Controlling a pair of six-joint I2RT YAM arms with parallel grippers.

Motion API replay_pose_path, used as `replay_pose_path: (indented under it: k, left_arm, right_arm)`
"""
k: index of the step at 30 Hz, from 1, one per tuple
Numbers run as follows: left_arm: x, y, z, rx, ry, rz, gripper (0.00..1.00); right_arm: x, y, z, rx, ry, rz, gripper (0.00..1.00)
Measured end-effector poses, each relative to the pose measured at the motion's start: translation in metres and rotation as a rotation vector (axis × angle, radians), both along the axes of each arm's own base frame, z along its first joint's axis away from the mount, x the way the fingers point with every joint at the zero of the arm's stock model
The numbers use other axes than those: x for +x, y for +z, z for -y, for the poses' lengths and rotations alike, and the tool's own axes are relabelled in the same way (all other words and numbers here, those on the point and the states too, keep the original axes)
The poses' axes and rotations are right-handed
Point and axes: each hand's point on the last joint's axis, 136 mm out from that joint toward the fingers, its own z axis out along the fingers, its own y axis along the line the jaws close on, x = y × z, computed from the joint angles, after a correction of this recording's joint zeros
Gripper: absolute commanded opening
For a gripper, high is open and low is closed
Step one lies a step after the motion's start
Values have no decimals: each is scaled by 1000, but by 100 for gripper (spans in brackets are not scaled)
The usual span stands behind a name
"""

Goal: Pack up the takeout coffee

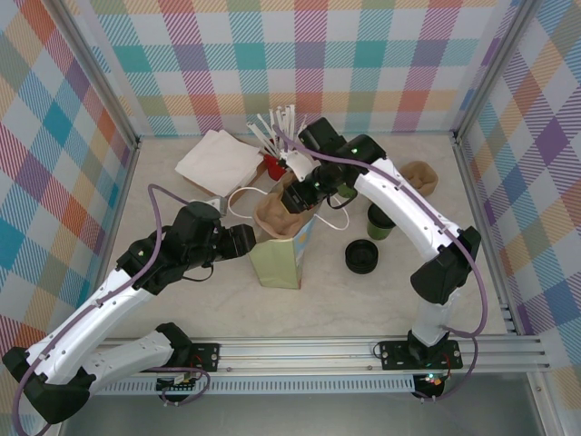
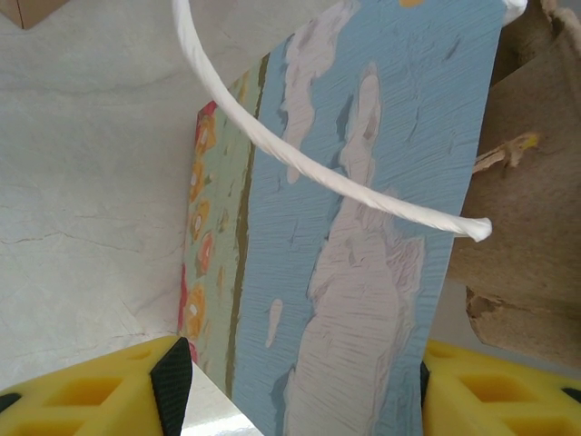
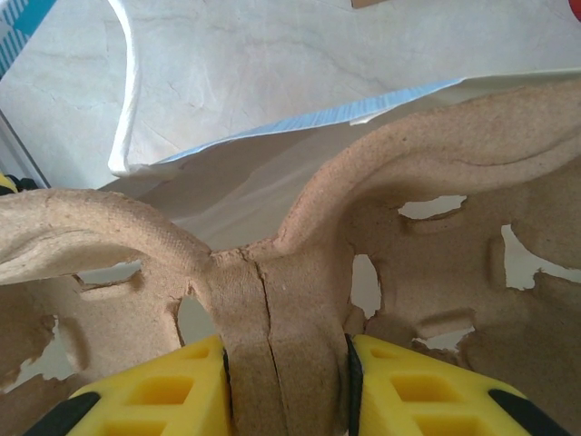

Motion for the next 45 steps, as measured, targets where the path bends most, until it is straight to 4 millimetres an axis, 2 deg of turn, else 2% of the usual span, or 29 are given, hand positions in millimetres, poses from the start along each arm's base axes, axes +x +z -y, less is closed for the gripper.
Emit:
replay_pose_path:
  k: [9, 16, 28, 45]
  left_arm:
    - [-2, 0, 4, -7, -24, -4, 61]
    - [-7, -2, 17, -20, -125, 1, 63]
    - [-16, -2, 27, -14, -238, 14, 64]
    - [-9, -1, 22, 16, -200, 16, 64]
  right_arm:
    - [1, -2, 1, -27, -2, 21, 34]
    - [2, -4, 4, -43, -20, 20, 34]
    - [6, -2, 7, -64, -34, 39, 34]
    - [6, -11, 11, -122, 62, 98, 34]
